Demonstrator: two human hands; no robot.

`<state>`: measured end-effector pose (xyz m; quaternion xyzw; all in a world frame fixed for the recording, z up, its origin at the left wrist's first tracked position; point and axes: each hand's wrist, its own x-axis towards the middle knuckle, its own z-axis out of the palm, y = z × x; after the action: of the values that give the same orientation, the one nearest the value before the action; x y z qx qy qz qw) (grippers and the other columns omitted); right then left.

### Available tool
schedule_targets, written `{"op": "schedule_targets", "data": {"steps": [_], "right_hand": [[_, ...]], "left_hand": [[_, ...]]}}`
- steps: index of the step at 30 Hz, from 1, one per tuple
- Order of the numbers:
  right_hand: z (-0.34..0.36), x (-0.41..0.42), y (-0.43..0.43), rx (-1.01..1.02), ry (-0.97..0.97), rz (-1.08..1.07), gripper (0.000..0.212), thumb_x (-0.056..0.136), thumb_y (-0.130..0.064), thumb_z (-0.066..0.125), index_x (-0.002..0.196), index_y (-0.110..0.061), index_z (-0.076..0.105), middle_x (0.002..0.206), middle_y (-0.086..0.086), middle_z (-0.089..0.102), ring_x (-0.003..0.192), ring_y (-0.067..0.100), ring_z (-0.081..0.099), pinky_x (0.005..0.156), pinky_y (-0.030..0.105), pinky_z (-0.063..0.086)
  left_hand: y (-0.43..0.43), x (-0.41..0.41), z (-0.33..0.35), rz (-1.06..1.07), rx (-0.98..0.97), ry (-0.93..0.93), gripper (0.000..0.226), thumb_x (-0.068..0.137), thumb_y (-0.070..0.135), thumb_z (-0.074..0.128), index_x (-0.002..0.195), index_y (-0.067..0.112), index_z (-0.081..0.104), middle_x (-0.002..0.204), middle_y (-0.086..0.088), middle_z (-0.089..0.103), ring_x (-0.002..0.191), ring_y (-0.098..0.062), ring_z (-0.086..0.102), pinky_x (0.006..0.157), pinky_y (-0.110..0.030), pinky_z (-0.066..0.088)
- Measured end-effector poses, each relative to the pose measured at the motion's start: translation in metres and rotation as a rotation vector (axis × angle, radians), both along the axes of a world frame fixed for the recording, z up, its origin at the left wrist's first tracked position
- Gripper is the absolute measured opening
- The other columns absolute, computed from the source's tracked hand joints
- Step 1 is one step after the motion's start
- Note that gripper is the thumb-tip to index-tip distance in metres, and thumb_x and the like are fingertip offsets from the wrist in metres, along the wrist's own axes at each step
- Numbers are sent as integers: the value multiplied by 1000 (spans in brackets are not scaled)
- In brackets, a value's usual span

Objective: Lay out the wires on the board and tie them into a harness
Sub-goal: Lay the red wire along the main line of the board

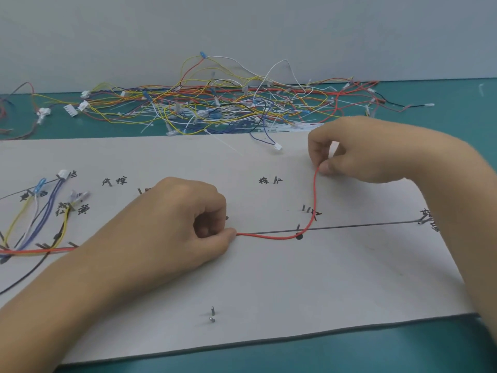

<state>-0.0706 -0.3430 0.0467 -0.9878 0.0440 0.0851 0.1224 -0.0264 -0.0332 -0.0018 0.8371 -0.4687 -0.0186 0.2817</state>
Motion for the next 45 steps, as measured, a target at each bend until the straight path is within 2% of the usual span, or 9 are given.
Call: {"op": "schedule_targets", "data": {"steps": [3, 12, 15, 20, 27, 31, 36, 42, 45], "right_hand": [[1, -5, -6, 65, -64, 3, 17, 92, -22, 70, 82, -34, 64, 85, -41, 60, 71, -11, 58, 58, 25, 38], [-3, -15, -20, 112, -182, -63, 18, 86, -16, 78, 78, -31, 72, 77, -34, 64, 67, -10, 59, 56, 21, 37], [-6, -16, -20, 121, -199, -65, 17, 85, -16, 79, 78, -30, 74, 74, -35, 64, 63, -9, 59, 48, 13, 37], [-8, -14, -20, 133, -220, -59, 17, 84, -17, 79, 77, -31, 72, 76, -33, 65, 70, -4, 61, 55, 22, 38], [-11, -11, -18, 174, -215, -69, 20, 86, -13, 78, 77, -31, 74, 71, -31, 66, 71, 0, 62, 60, 24, 40], [-11, -11, -19, 189, -230, -84, 22, 86, -9, 77, 77, -30, 77, 68, -28, 69, 68, -2, 64, 59, 21, 41], [-16, -8, -18, 174, -253, -121, 22, 82, -10, 81, 75, -30, 77, 65, -30, 67, 62, -10, 60, 47, 2, 36], [-15, -8, -15, 154, -241, -179, 20, 77, -20, 86, 70, -37, 77, 62, -14, 70, 58, 0, 62, 48, 16, 38], [-14, -9, -11, 141, -226, -160, 20, 79, -16, 83, 72, -34, 78, 61, -19, 68, 59, -4, 61, 43, 6, 35]], "left_hand": [[1, 1, -1, -1, -4, -2, 24, 81, 47, 65, 67, 29, 58, 73, 13, 61, 69, -12, 61, 54, -29, 48], [1, 1, -2, -3, -9, -19, 24, 80, 49, 64, 66, 31, 56, 73, 13, 61, 66, -10, 60, 51, -29, 48], [1, 1, -3, -3, -7, -29, 23, 80, 47, 66, 66, 31, 56, 73, 13, 61, 66, -10, 60, 52, -29, 48], [2, 1, -3, -3, -4, -26, 22, 80, 46, 67, 67, 31, 57, 73, 13, 61, 67, -10, 60, 52, -29, 48], [1, 0, -3, 9, -9, -25, 23, 80, 44, 69, 67, 31, 57, 72, 13, 61, 67, -10, 60, 52, -31, 49], [1, -2, -2, 12, -9, -20, 23, 80, 44, 69, 66, 30, 57, 71, 13, 60, 67, -10, 59, 52, -32, 49], [2, -2, -1, 19, -1, -3, 23, 81, 45, 68, 66, 31, 58, 73, 14, 61, 68, -9, 60, 53, -33, 50], [2, -3, 1, 21, 12, 11, 22, 81, 47, 66, 68, 31, 59, 74, 14, 62, 70, -10, 61, 54, -35, 51], [5, -2, 3, 21, 27, 13, 24, 80, 54, 64, 69, 32, 62, 75, 16, 63, 70, -9, 61, 55, -36, 51]]}}
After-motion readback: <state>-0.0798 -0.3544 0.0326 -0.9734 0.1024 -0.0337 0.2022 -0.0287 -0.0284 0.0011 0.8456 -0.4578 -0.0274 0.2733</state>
